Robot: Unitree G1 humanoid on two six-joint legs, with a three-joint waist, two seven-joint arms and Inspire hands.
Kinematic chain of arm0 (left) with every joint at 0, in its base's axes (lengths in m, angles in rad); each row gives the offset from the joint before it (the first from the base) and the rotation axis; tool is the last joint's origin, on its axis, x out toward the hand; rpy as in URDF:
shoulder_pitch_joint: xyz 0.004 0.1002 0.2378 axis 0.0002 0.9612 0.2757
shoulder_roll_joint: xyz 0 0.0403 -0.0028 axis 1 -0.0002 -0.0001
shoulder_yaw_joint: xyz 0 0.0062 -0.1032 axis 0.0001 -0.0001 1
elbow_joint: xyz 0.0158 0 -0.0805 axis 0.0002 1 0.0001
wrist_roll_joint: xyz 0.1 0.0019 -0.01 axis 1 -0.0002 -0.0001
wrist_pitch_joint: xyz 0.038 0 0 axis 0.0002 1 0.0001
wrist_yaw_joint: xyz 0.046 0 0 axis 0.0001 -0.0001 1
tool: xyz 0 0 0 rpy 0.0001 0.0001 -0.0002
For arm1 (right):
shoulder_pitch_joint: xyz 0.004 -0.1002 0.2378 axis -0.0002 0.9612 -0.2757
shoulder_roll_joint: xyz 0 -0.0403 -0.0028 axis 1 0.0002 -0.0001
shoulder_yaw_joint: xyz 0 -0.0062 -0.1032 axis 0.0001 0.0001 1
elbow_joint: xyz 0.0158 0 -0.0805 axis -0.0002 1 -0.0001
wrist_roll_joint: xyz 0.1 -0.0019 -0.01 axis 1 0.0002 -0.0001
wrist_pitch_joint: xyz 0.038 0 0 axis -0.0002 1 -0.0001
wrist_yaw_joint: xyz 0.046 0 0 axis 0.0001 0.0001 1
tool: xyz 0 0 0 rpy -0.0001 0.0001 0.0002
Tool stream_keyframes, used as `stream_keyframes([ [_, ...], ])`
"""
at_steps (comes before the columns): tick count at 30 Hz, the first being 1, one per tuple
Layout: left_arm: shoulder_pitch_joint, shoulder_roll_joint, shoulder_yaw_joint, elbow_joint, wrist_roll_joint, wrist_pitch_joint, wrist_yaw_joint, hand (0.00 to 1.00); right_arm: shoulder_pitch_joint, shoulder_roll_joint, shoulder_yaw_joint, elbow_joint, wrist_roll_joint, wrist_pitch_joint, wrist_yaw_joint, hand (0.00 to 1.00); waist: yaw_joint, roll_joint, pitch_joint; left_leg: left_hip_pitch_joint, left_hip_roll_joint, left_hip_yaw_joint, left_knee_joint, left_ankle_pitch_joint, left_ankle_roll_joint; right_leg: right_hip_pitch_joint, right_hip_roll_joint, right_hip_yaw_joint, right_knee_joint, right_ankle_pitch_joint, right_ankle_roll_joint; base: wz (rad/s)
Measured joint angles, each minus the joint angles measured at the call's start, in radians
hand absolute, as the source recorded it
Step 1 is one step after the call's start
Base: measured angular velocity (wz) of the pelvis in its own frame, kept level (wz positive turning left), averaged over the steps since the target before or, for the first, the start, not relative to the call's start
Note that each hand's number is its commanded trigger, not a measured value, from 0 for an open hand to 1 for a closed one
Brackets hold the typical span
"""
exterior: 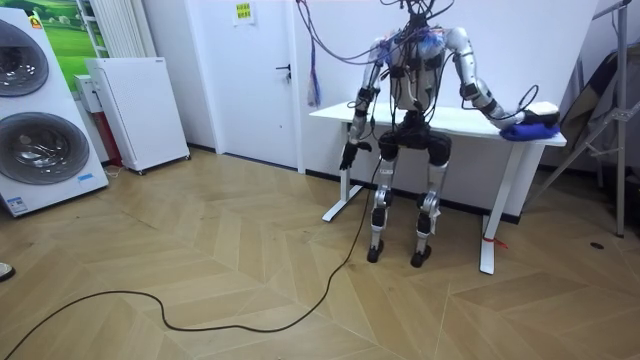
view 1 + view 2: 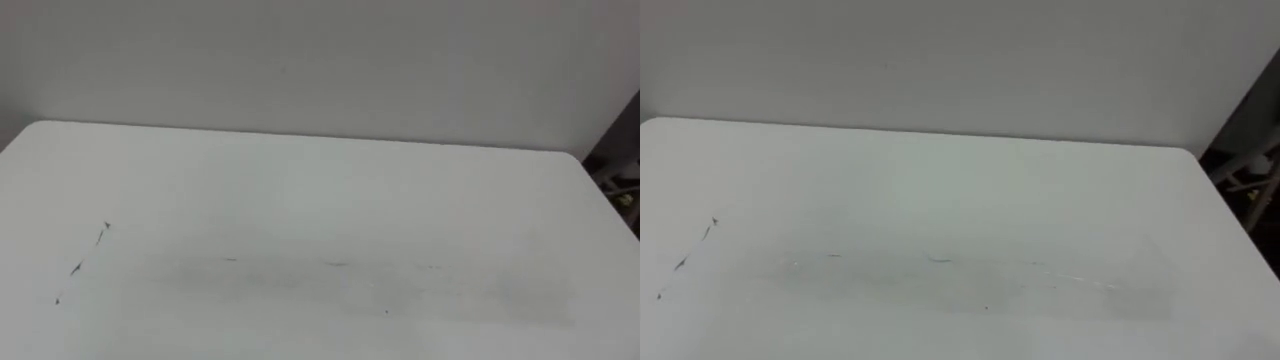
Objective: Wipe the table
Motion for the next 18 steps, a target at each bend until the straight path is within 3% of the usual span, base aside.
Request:
stream_keyframes([
  [2, -0.014, -0.005, -0.022, 0.0, 0.001, 0.0, -0.002, 0.0, -0.012, 0.0, 0.065, -0.048, -0.025, 0.006, 0.001, 1.0, 0.016, 0.001, 0.0067, 0.0, -0.001, -0.005, -0.001, 0.0, 0.0, -0.004, 0.004, 0.001, -0.003, -0.006, -0.004, -0.12],
  [8, -0.036, -0.006, -0.039, -0.004, -0.001, 0.004, -0.011, 0.0, -0.078, 0.023, 0.212, -0.126, -0.11, 0.002, 0.03, 1.0, 0.053, 0.013, 0.0055, -0.001, 0.001, -0.033, -0.021, 0.011, 0.0, -0.004, 0.016, -0.001, -0.016, -0.014, -0.012, 0.06],
  [9, -0.04, -0.007, -0.039, -0.004, -0.002, 0.004, -0.013, 0.0, -0.104, 0.028, 0.222, -0.128, -0.132, 0.001, 0.041, 1.0, 0.054, 0.013, 0.0155, -0.005, 0.001, -0.039, -0.02, 0.012, 0.0, -0.005, 0.016, -0.004, -0.016, -0.014, -0.012, 0.15],
  [10, -0.041, -0.007, -0.039, -0.005, -0.002, 0.004, -0.014, 0.0, -0.116, 0.029, 0.226, -0.128, -0.141, 0.001, 0.046, 1.0, 0.054, 0.012, 0.0195, -0.007, 0.0, -0.04, -0.02, 0.013, 0.0, -0.006, 0.016, -0.004, -0.017, -0.014, -0.012, 0.11],
  [18, -0.024, -0.007, -0.039, -0.004, -0.001, 0.005, -0.032, 0.0, -0.145, 0.03, 0.26, -0.123, -0.186, 0.0, 0.064, 1.0, 0.052, 0.015, 0.0156, -0.013, -0.001, -0.055, -0.018, 0.015, -0.001, -0.004, 0.014, -0.015, -0.019, -0.014, -0.012, 0.04],
])
